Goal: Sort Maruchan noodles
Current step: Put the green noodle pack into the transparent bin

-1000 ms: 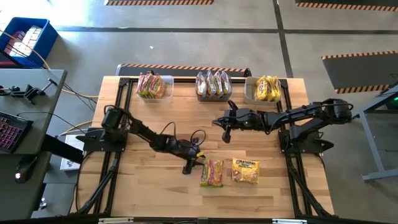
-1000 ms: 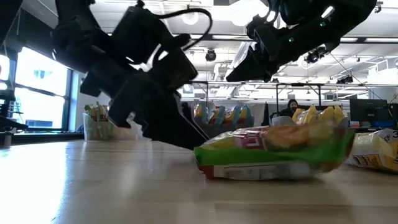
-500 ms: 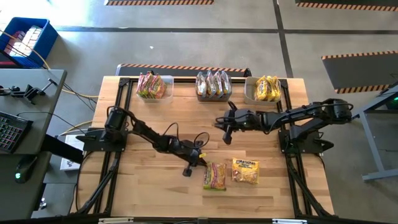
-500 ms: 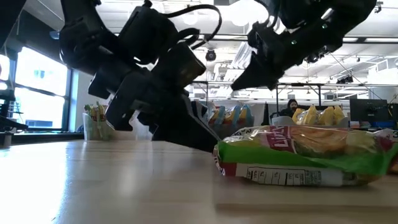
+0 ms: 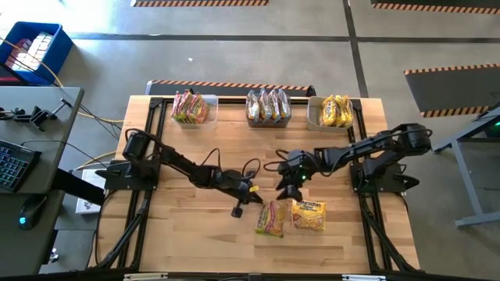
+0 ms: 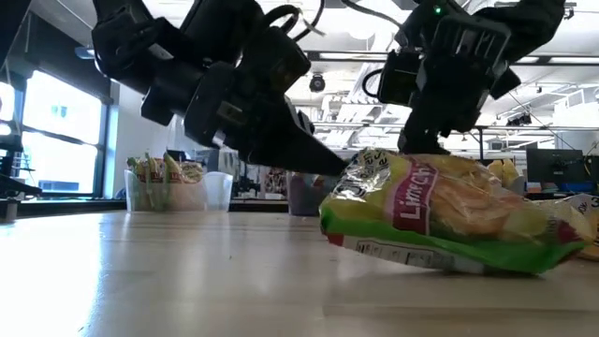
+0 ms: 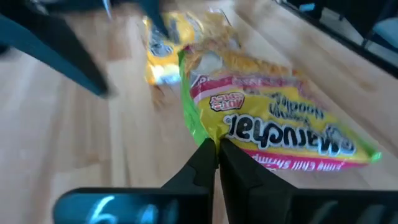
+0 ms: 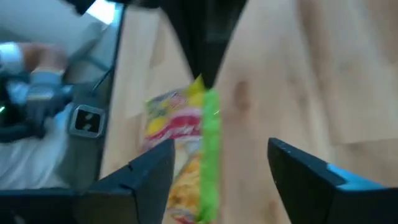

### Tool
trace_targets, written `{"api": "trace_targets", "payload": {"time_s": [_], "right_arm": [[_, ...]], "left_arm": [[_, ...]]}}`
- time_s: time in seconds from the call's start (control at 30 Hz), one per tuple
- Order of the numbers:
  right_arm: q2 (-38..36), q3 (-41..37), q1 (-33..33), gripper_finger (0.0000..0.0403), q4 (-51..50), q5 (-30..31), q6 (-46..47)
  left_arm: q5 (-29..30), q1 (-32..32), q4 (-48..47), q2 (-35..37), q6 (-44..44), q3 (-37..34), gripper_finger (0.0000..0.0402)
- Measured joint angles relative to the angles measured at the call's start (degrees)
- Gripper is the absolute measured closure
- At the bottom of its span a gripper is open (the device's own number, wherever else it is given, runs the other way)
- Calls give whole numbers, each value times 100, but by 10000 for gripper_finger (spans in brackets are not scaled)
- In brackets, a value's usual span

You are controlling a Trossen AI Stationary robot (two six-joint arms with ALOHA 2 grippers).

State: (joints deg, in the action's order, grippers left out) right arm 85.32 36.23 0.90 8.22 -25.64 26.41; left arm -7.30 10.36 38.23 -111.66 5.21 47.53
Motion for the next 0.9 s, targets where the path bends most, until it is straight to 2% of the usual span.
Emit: {"api": "trace_targets", "payload": {"time_s": [0.1,0.23,0.5,0.67,0.9], "right_arm": [[315,2,90,147,437,-405,202],[783,2,236,143,1067,-852,398],[1486,2,478,156,2115,-997,678],[1606,2,591,201,2405,-695,665],[1602,2,603,312,2660,-128,398]], "left_arm": [[57,-25,-53,113,0,0,401],[364,-23,-369,277,46,2,401],[654,-23,-391,341,-54,2,401],[859,-64,-371,470,-570,1,401],[872,-99,-1044,988,-838,2,400]]}}
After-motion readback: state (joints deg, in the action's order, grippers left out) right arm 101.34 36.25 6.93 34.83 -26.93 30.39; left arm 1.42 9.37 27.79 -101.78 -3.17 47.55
